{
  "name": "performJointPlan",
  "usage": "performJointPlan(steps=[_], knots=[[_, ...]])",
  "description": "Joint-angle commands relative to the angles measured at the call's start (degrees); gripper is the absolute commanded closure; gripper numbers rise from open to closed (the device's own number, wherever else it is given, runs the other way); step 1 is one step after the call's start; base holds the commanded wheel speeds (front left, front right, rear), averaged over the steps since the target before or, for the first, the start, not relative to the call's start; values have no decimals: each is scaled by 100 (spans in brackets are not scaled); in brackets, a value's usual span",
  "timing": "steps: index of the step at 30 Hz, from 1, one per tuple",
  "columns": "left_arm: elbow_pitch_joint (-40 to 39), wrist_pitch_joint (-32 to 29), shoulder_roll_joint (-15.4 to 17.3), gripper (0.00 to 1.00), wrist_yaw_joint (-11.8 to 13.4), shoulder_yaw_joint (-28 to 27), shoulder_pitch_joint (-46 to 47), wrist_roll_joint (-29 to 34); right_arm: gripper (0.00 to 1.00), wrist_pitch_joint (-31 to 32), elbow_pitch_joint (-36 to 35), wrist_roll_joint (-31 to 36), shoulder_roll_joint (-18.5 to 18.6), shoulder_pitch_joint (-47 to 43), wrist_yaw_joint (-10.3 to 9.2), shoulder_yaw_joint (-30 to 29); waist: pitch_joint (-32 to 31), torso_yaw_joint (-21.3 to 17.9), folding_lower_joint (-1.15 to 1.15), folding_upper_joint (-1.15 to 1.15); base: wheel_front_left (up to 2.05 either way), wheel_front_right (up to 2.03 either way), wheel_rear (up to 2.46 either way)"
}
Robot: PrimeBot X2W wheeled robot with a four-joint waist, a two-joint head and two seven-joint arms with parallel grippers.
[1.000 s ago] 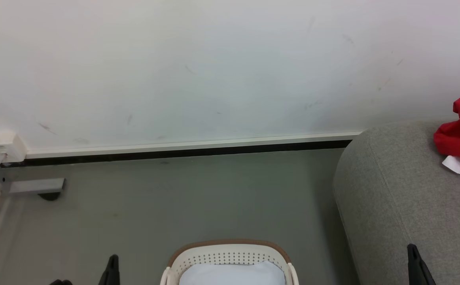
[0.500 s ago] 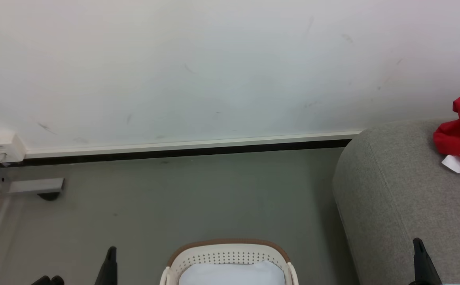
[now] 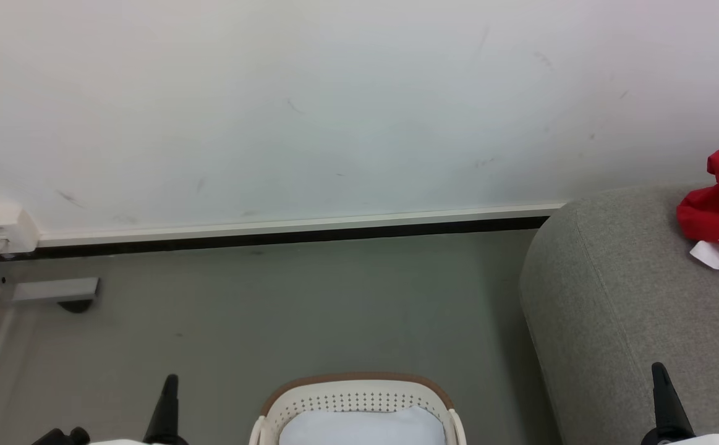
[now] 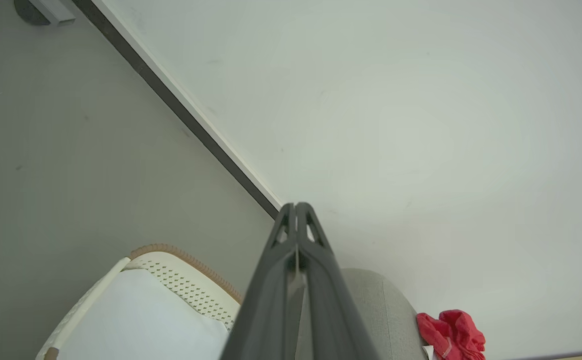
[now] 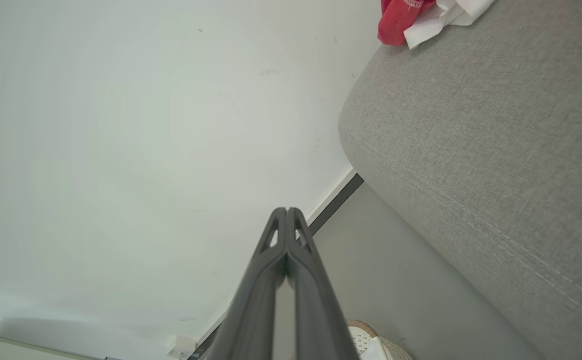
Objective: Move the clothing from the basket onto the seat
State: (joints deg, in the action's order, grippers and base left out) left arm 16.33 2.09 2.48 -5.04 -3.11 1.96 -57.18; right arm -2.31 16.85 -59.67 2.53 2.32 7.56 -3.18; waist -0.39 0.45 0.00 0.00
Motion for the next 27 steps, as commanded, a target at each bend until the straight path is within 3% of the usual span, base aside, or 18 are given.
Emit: performJointPlan(steps=[1,27], knots=[[-65,-16,39,100,-34,-29,107,-150,100,37,-72,-132,42,151,-6,-32,1,0,0,0,0,0,0],[-146,-409,50,100,-140,-177,280,-1680,100,426,-177,-1558,48,273,-9,-180,21,-17,0,0,0,0,0]])
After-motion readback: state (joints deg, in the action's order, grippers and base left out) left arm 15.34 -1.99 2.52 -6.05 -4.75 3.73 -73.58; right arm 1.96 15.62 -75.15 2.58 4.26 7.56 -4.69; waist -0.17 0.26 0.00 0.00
